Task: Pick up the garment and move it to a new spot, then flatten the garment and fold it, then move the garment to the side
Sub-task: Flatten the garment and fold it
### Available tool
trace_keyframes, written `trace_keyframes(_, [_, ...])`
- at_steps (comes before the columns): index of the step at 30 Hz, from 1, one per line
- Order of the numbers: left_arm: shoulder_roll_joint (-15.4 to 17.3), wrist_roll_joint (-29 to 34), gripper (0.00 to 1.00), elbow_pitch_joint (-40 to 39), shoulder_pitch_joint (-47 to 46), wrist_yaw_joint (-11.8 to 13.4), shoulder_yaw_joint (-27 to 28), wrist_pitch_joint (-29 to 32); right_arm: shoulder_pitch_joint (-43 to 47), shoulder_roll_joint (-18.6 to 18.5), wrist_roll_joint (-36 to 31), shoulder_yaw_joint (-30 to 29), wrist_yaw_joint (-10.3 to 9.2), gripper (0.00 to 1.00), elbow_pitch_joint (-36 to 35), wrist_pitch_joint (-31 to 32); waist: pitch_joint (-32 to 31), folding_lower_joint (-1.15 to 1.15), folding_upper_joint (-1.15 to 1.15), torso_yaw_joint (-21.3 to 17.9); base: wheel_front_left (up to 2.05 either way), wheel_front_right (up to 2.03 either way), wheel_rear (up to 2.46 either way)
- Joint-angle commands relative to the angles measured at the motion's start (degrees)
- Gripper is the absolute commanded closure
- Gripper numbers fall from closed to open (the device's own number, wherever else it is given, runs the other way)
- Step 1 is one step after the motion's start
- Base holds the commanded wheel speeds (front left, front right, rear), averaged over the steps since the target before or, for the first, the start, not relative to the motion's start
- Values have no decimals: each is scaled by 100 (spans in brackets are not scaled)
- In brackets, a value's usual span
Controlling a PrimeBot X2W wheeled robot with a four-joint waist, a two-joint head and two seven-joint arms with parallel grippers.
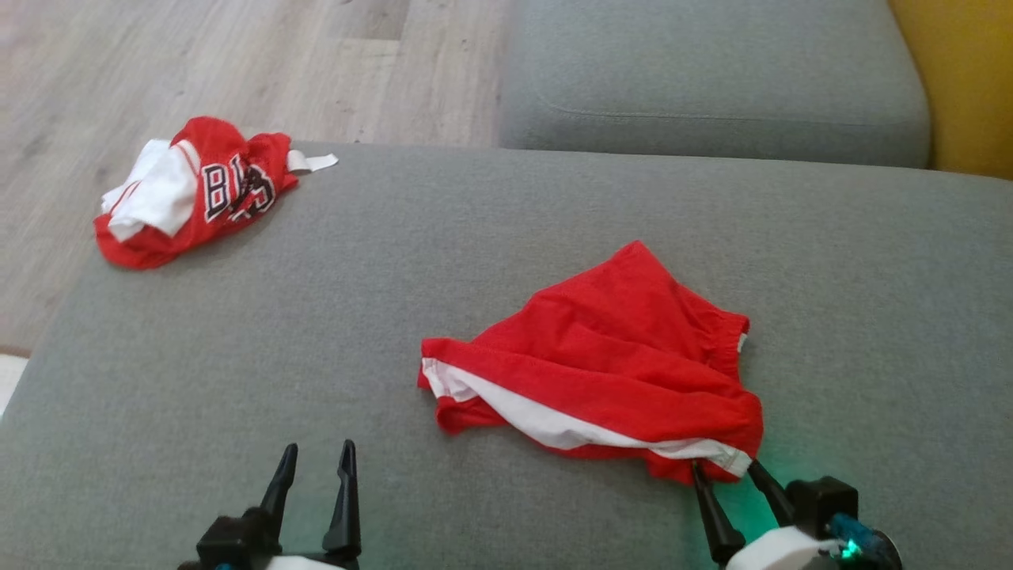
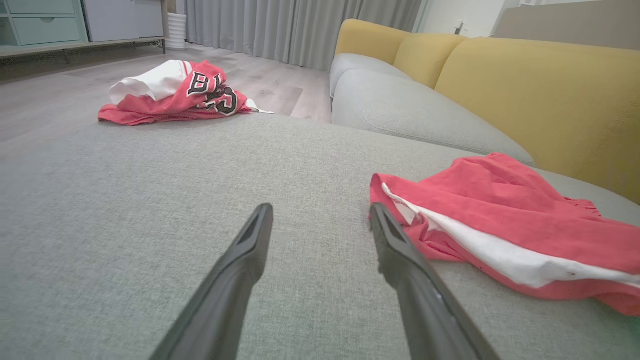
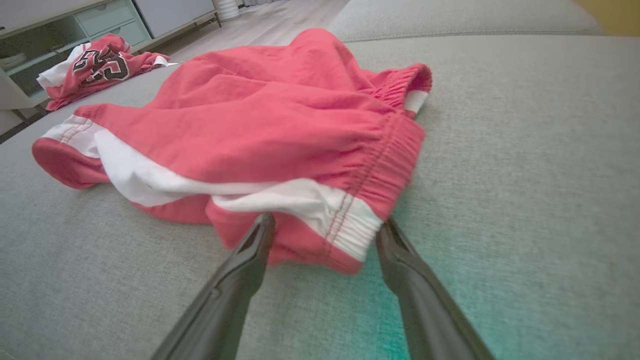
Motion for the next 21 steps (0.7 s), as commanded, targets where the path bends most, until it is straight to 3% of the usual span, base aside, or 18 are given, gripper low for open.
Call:
trace_keyframes(1, [68, 2, 0, -205, -195, 36, 173, -5, -303, -31, 60, 160, 23, 0, -81, -96, 13, -1, 0, 39, 0, 0, 0])
trace_keyframes(8, [99, -13, 0, -254, -160, 71, 146, 5, -511, -31, 196, 392, 23, 0, 134, -233, 22, -1, 0, 69, 0, 0, 0])
trace_keyframes(9, [105, -10, 0, -266, -157, 75, 137, 8, -532, -31, 234, 427, 23, 16, 135, -247, 21, -1, 0, 60, 0, 0, 0])
trace_keyframes(10, [106, -7, 0, -283, -159, 74, 124, 13, -549, -31, 274, 458, 23, 41, 123, -262, 19, -1, 0, 47, 0, 0, 0])
trace_keyframes(11, [103, -10, 0, -300, -163, 68, 107, 21, -564, -31, 299, 486, 23, 50, 108, -275, 19, -1, 0, 32, 0, 0, 0])
trace_keyframes(12, [103, -10, 0, -300, -163, 68, 107, 21, -564, -31, 299, 486, 23, 50, 108, -275, 19, -1, 0, 32, 0, 0, 0])
trace_keyframes(17, [39, -91, 0, -352, -269, -86, -36, 122, -598, -31, 352, 549, 23, 73, 10, -314, 26, -1, 0, -58, 0, 0, 0])
trace_keyframes(20, [-30, -151, 0, -343, -436, -222, -177, 253, -616, -31, 353, 578, 23, 100, -29, -323, 47, -1, 0, -114, 0, 0, 0])
trace_keyframes(21, [-49, -157, 0, -315, -512, -261, -237, 318, -624, -31, 342, 577, 23, 100, -32, -325, 58, -1, 0, -129, 0, 0, 0])
